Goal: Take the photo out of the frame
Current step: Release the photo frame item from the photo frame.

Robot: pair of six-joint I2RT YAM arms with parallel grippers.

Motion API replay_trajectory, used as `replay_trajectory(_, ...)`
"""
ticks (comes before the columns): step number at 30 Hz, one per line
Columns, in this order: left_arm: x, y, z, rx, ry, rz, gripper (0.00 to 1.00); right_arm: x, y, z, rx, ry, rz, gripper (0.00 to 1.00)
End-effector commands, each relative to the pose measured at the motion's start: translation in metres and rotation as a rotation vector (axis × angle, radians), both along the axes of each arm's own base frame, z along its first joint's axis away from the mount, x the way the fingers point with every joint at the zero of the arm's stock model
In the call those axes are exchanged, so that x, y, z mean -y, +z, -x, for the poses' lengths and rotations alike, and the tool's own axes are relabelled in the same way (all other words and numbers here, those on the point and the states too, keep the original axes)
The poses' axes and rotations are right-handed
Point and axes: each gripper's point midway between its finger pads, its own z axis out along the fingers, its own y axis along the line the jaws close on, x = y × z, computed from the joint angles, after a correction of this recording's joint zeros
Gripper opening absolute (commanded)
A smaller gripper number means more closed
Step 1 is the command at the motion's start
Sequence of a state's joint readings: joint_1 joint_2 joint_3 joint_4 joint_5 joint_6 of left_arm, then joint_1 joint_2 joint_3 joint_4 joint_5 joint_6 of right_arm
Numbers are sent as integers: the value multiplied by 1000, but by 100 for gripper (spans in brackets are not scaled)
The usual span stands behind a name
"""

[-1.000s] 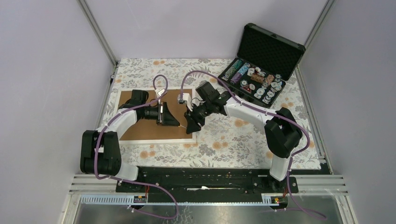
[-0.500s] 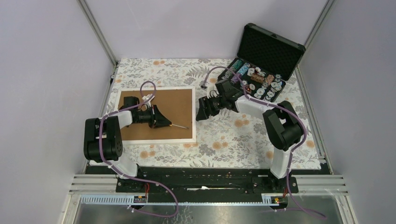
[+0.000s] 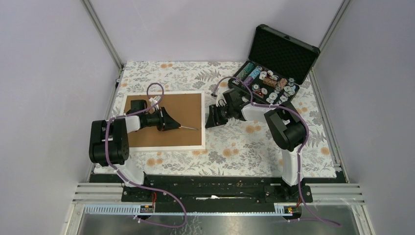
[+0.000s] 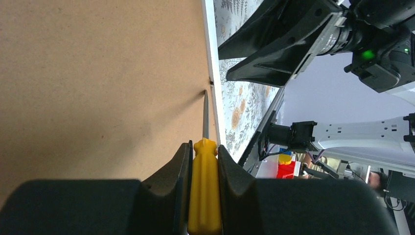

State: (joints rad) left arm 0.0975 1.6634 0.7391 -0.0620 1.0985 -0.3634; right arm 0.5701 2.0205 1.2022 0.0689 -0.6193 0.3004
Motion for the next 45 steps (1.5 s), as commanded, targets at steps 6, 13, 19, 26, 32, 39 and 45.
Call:
replay_trajectory(6,15,-5,-9,63,-42,-52,0,-14,-10,2,-16,7,-25,42)
replay_trajectory(13,19,-3,-13,70,-38,-66,0,-17,-15,10,-21,23,-26,37)
replay_trajectory(19,35,11,-16,133,-80,-110,0,-24,-27,22,-52,48,-15,26)
replay_trajectory(26,61,36,-20,223,-140,-159,0,-23,-40,31,-79,50,-1,12)
replay_trajectory(32,89,45,-10,255,-190,-175,0,-25,-44,34,-95,47,2,9)
replay_trajectory(39,123,47,13,241,-262,-152,0,-26,-50,37,-113,36,11,8)
replay_trajectory(45,150,49,39,258,-332,-142,0,-28,-49,36,-112,34,5,7)
